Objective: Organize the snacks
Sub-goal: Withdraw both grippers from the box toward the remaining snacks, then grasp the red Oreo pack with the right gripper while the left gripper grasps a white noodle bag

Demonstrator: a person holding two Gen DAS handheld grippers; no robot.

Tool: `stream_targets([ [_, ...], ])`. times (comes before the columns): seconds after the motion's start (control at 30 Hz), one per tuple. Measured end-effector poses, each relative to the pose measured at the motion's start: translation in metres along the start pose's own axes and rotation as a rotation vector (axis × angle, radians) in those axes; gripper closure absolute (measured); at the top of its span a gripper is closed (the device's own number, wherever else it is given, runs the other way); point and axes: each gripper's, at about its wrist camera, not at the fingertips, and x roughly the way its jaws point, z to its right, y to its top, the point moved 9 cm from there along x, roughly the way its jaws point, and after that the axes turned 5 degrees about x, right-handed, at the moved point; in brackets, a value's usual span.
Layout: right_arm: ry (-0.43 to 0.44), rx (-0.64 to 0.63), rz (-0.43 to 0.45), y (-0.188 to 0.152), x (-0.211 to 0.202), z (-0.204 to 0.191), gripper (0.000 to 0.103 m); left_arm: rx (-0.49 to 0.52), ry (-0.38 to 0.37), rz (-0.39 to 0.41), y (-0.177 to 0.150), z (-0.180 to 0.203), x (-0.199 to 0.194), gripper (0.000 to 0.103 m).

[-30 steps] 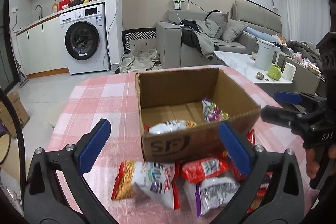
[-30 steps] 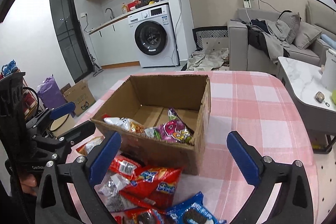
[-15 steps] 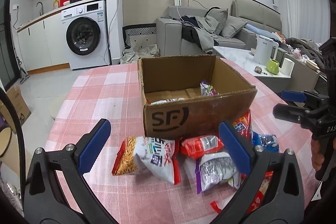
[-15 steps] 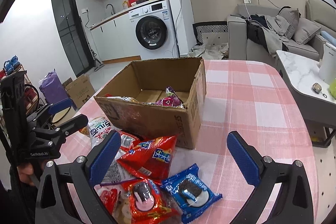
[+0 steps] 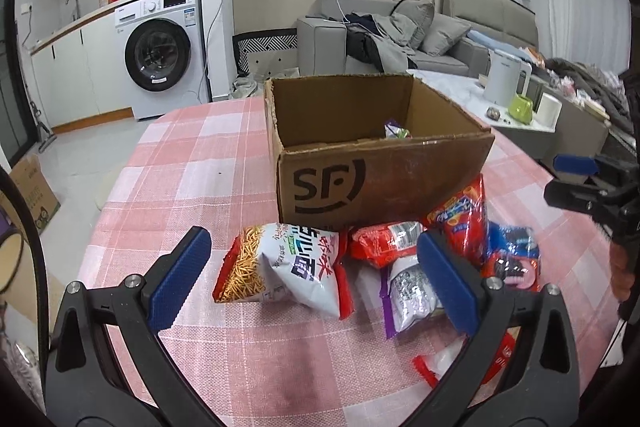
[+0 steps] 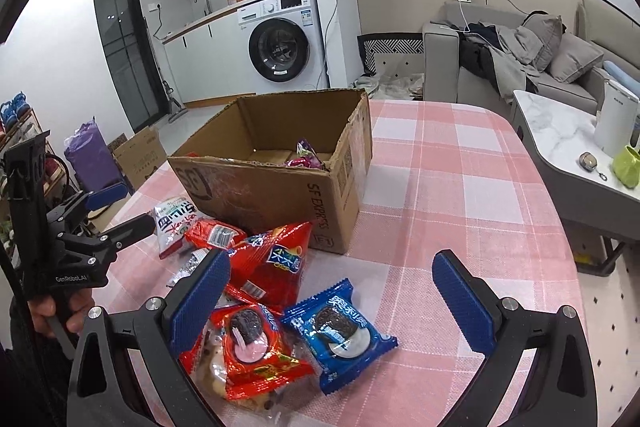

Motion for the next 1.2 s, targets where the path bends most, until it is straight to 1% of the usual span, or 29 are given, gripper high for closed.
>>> stream_targets([
  [0.13, -0.016, -0.015, -0.027, -0.005, 0.003, 0.003, 0.000, 0.004, -0.012, -0.014, -0.003, 0.003, 0.004, 0.000],
  [0.33, 0.045, -0.061, -0.085, -0.019, 0.011, -0.010, 0.000, 0.007, -0.020, -0.029, -0.006, 0.004, 0.009, 0.000],
  [0.7, 0.082, -0.199, -0.177, -0.048, 0.029, -0.038, 0.001, -0.005, -0.015, -0.055, -0.009, -0.004, 0.021, 0.000],
  [0.77, 0.090, -0.225, -0.190, -0.053, 0.033, -0.044, 0.005, -0.007, -0.011, -0.062, -0.010, -0.007, 0.023, 0.000],
  [0.93, 0.107, -0.252, -0.230, -0.063, 0.041, -0.051, 0.021, -0.017, 0.001, -0.086, -0.013, -0.013, 0.032, 0.000],
  [1.07, 0.125, -0.270, -0.253, -0.070, 0.047, -0.057, 0.024, -0.031, 0.007, -0.110, -0.019, -0.020, 0.038, 0.000],
  [1.1, 0.131, -0.271, -0.257, -0.071, 0.048, -0.058, 0.027, -0.032, 0.010, -0.118, -0.020, -0.021, 0.040, 0.000],
  [1.17, 0.132, -0.280, -0.254, -0.072, 0.049, -0.058, 0.030, -0.033, 0.020, -0.134, -0.024, -0.024, 0.046, 0.000],
  [1.2, 0.136, -0.281, -0.253, -0.073, 0.048, -0.060, 0.034, -0.034, 0.021, -0.140, -0.026, -0.026, 0.049, 0.000],
])
